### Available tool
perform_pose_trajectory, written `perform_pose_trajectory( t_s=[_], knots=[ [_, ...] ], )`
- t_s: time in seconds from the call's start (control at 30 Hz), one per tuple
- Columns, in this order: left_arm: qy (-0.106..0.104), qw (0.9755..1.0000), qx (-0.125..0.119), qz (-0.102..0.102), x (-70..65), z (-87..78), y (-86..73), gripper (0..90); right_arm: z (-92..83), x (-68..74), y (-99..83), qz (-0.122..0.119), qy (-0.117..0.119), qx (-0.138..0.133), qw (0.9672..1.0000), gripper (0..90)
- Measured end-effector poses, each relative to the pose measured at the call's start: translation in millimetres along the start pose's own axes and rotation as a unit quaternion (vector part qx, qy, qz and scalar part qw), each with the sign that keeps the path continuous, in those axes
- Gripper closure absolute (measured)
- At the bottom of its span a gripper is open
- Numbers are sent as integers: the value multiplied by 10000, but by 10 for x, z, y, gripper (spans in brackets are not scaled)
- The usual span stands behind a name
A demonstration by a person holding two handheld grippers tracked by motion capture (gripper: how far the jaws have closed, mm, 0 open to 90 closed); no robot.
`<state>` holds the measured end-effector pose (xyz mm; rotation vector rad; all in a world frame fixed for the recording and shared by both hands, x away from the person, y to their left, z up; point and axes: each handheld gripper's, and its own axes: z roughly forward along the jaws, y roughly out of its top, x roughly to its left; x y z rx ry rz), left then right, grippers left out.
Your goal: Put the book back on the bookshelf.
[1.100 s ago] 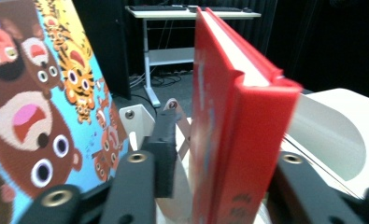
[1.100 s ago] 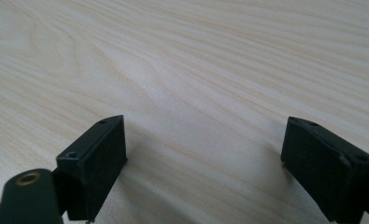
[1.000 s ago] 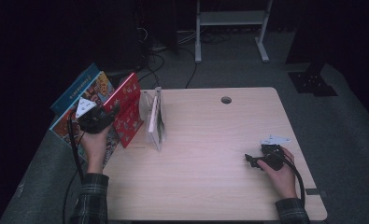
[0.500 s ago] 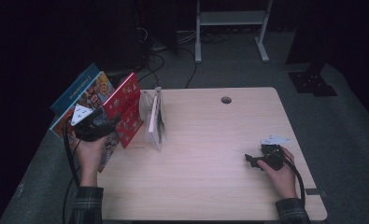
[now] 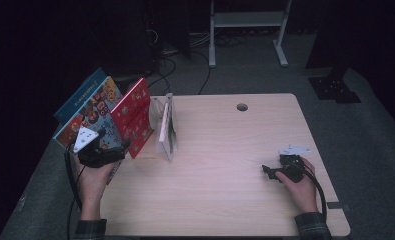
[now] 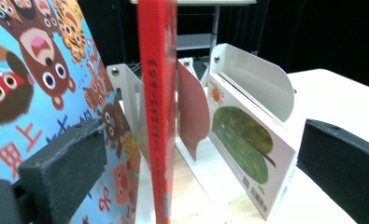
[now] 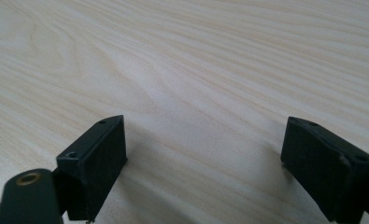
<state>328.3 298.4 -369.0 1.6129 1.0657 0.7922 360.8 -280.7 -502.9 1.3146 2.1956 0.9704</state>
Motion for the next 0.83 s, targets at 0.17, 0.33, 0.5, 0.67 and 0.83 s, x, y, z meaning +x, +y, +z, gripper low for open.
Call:
perform_pose_trajectory(
  t_s=[0.17,0.33,0.5,0.67,0.83],
  knots=[
    [-12,10000,1,68,-97,-102,-51,0,-1,1,0,9,3,6,10000,130],
    [-56,10000,17,80,-170,-209,-115,0,-1,1,0,9,2,5,10000,130],
    [-117,9999,54,71,-258,-281,-184,0,0,1,0,8,2,3,10000,130],
    [-184,9998,61,87,-297,-303,-209,0,0,1,0,7,2,3,10000,130],
    [-244,9996,54,95,-325,-297,-215,0,-1,1,0,8,4,6,10000,130]
  ],
)
